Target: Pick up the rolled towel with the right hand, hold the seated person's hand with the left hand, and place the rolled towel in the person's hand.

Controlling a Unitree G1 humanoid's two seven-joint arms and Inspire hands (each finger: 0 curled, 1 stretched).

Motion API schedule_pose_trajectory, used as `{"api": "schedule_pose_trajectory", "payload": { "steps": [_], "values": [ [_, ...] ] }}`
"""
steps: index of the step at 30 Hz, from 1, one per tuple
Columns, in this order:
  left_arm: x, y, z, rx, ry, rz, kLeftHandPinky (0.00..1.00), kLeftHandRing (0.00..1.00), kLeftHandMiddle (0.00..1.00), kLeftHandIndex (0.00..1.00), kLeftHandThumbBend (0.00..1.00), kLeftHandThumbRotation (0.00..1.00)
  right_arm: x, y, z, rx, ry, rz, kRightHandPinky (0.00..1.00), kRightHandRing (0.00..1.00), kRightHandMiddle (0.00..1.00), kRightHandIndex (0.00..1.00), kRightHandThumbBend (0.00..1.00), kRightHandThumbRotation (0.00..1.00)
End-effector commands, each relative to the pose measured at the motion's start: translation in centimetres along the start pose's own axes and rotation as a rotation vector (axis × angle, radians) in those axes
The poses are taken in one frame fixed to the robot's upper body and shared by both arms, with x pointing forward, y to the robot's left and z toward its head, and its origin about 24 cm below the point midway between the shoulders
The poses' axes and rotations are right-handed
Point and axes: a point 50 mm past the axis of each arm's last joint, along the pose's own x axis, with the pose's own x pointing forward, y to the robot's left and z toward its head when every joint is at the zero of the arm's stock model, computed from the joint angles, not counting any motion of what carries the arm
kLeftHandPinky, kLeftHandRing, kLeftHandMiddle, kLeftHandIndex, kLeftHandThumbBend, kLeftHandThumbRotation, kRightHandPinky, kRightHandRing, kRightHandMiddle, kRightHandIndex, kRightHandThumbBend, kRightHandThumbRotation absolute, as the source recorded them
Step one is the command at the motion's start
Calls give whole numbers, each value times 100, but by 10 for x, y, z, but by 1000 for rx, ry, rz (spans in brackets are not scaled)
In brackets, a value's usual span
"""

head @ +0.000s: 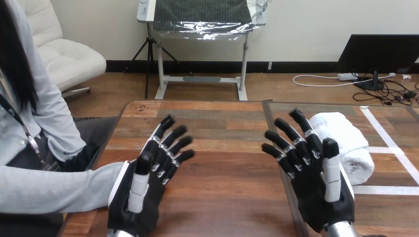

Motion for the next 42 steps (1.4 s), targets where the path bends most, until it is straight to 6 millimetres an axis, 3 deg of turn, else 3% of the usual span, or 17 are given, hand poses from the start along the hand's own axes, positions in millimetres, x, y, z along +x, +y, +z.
{"api": "schedule_pose_trajectory", "payload": {
  "steps": [1, 42],
  "values": [
    [23, -19, 7, 104, -87, -59, 100, 100, 100, 100, 100, 86, 15, 15, 5, -124, -93, 11, 100, 100, 100, 100, 100, 79],
    [20, -27, 1, 194, -99, -21, 100, 100, 100, 100, 100, 87, 8, 15, -1, -326, -162, -28, 97, 100, 100, 100, 100, 76]
  ]
}}
